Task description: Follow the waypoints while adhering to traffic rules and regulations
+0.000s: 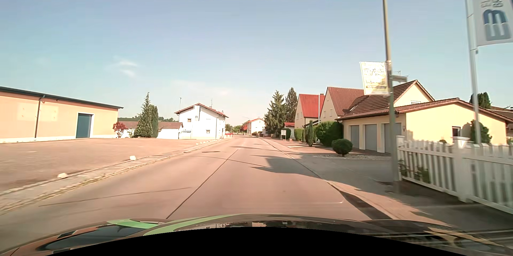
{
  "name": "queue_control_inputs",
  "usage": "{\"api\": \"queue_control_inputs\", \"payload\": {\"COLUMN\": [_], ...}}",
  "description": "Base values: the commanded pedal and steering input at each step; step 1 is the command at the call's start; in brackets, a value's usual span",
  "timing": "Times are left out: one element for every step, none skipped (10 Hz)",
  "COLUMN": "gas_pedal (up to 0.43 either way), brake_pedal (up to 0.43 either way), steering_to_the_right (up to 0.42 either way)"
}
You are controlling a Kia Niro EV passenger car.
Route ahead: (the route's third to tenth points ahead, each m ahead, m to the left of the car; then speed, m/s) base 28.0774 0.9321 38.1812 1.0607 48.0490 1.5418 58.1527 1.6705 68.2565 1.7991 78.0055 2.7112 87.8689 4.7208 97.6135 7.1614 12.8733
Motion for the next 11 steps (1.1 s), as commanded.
{"api": "queue_control_inputs", "payload": {"gas_pedal": [0.11, 0.098, 0.098, 0.098, 0.098, 0.098, 0.11, 0.11, 0.11, 0.11, 0.11], "brake_pedal": [0.0, 0.0, 0.0, 0.0, 0.0, 0.0, 0.0, 0.0, 0.0, 0.0, 0.0], "steering_to_the_right": [-0.004, -0.005, -0.004, -0.004, -0.003, -0.002, -0.002, -0.002, -0.002, -0.003, -0.002]}}
